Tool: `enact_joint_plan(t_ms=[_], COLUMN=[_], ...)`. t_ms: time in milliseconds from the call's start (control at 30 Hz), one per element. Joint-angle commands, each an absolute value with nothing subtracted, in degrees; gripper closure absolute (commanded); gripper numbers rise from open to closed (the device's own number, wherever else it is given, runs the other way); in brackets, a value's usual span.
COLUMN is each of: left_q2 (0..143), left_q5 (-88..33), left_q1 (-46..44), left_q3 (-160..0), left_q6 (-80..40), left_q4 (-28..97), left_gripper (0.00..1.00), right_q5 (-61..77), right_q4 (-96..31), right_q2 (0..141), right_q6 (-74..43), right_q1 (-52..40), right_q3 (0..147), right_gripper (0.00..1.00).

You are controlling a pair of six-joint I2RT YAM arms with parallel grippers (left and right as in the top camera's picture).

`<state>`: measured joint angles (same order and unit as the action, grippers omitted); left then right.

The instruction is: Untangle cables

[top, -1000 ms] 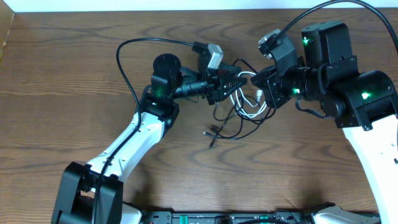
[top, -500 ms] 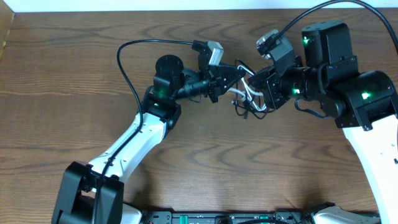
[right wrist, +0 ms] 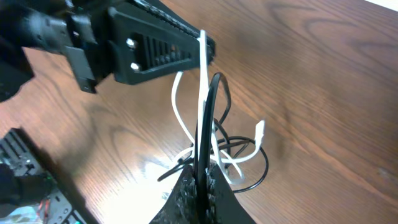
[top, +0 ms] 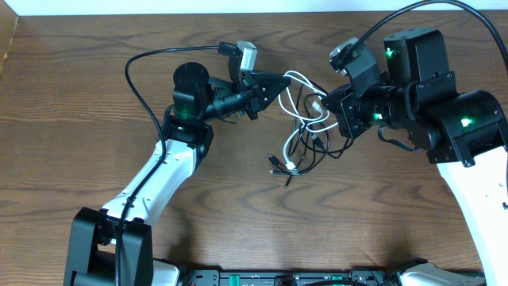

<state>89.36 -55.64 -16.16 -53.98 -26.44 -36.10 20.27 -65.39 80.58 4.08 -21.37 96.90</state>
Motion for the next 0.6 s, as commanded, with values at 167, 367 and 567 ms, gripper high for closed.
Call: enact_joint_plan(t_ms=[167,367,567], left_q2=[89.2,89.0,88.9], left_q5=[-58.1,-60.1,-62.6], left_q1=[-12.4,-10.1,-8.7], left_q3=[-54.1,-54.1,-54.1], left_q6=[-28.4,-29.7,-30.3], left_q4=[-36.1,-36.1,-36.1], left_gripper=[0.92,0.92,0.92], right_q5=[5.4,0.1,0.1], right_q4=[-68.4,-69.0,-68.9], right_q2=[79.7,79.7,79.7], right_q6=[1.0,-1.5,-1.5], right_q1=[-21.3,-21.3,-21.3], right_q3=[97.4,97.4,97.4], right_gripper=[0.99,0.86,0.99])
